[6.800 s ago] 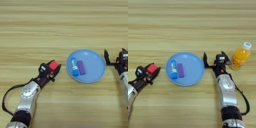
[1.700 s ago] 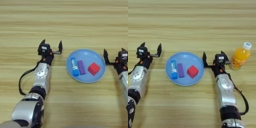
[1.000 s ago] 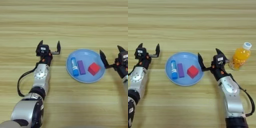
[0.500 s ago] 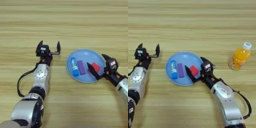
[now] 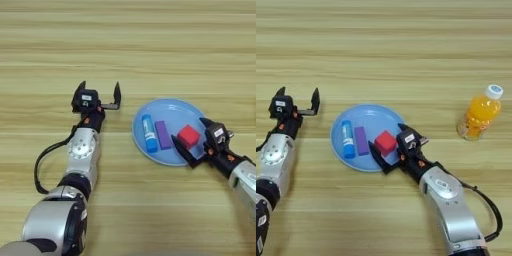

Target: Move the objects on the table

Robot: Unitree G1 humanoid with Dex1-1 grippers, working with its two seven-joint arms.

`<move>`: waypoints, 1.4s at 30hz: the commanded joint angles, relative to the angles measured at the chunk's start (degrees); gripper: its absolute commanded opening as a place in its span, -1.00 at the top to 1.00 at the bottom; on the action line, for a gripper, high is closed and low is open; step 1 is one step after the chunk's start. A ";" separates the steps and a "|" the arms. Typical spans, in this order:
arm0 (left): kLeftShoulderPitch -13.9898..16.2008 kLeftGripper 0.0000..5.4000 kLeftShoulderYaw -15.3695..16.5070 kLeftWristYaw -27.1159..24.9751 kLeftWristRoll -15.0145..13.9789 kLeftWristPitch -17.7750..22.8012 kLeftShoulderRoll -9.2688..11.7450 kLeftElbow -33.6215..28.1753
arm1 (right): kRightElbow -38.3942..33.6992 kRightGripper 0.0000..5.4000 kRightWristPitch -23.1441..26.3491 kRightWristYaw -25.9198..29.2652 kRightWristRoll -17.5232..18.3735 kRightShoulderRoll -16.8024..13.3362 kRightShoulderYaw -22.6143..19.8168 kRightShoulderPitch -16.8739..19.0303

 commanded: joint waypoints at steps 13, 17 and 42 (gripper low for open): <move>-0.81 -1.00 -0.23 0.38 0.77 -0.07 0.32 0.36 | 2.68 -0.97 0.94 0.04 -0.36 0.43 0.74 -1.35; -0.80 -1.00 -0.22 0.37 0.76 -0.08 0.32 0.34 | 3.29 -0.83 1.16 -0.04 -0.27 0.47 0.55 -1.59; -0.82 -1.00 -0.20 0.56 0.80 -0.03 0.36 0.39 | 3.34 0.17 1.17 -0.15 -0.21 0.52 0.30 -1.62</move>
